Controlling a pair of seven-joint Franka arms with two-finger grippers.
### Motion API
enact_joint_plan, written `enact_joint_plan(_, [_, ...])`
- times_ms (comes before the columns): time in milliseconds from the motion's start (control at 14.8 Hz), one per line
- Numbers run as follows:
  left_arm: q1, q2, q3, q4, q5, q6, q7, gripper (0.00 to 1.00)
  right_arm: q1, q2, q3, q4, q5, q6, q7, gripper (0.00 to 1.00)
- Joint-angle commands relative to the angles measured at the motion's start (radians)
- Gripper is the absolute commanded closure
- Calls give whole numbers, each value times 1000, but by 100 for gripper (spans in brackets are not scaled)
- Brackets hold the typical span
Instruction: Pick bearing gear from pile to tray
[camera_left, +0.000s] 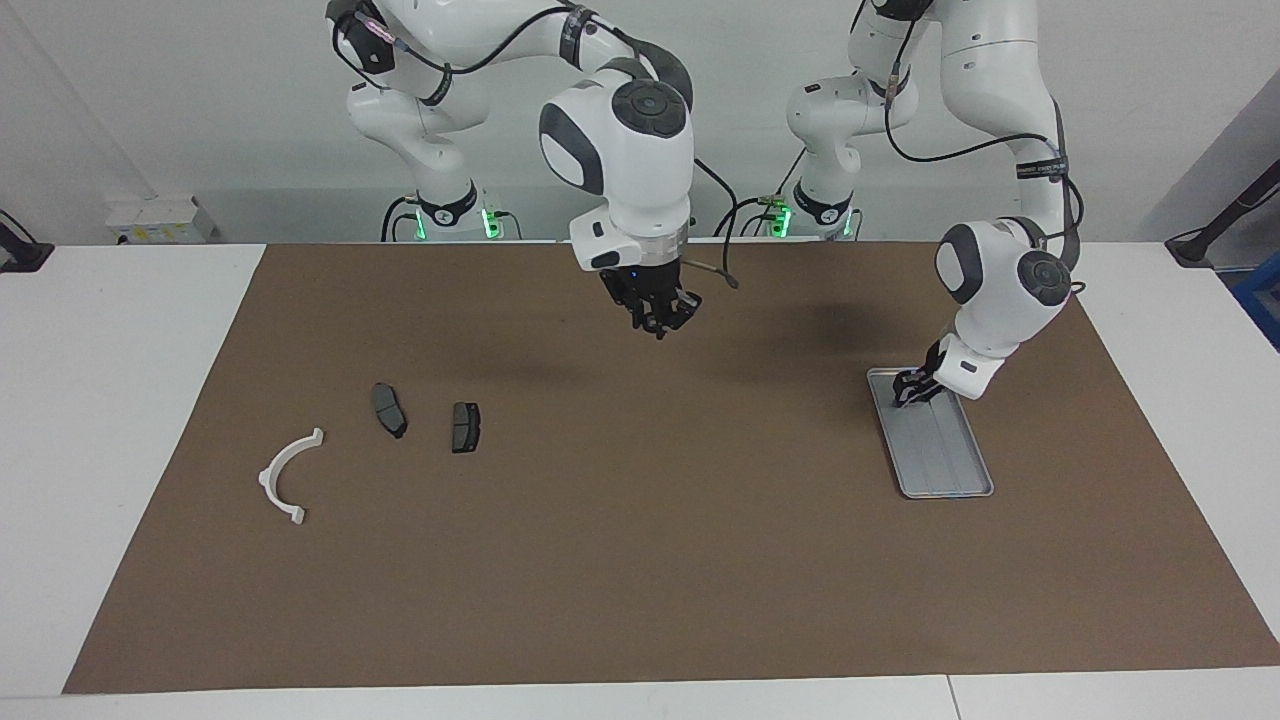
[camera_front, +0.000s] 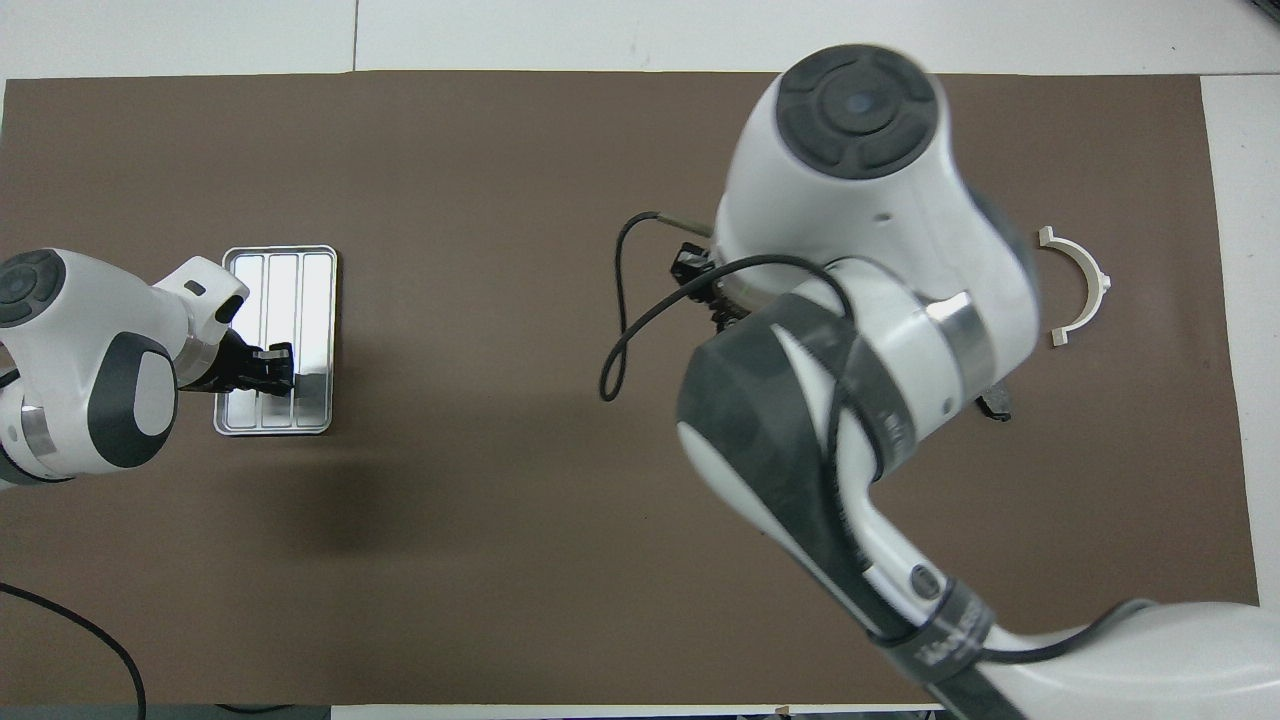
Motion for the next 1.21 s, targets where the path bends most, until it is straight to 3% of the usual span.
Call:
enact_joint_plan(0, [-1, -21, -4, 23, -25, -19, 14, 9, 9, 25, -3, -90, -40, 140, 61, 100])
enact_joint_plan(202, [-1, -15, -1, 118, -112, -85, 5, 0, 84, 160, -4, -91, -228, 223, 210, 100])
enact_joint_plan(337, [-1, -13, -1, 163, -117, -126, -13, 0, 87, 223, -4, -91, -288, 285, 271, 100])
enact_joint_plan(809, [-50, -15, 1, 163, -117, -123, -114, 0, 84, 252, -6, -98, -298, 335, 272, 100])
enact_joint_plan(876, [-52, -15, 1, 160, -117, -123, -116, 0, 84, 251, -6, -97, -296, 332, 271, 83])
enact_joint_plan(944, [-52, -15, 1, 160, -117, -125, -116, 0, 84, 249, -7, -97, -298, 320, 272, 1])
enact_joint_plan(1146, [-62, -16, 1, 160, -117, -125, -131, 0, 78, 249, -7, -66, -298, 273, 263, 0])
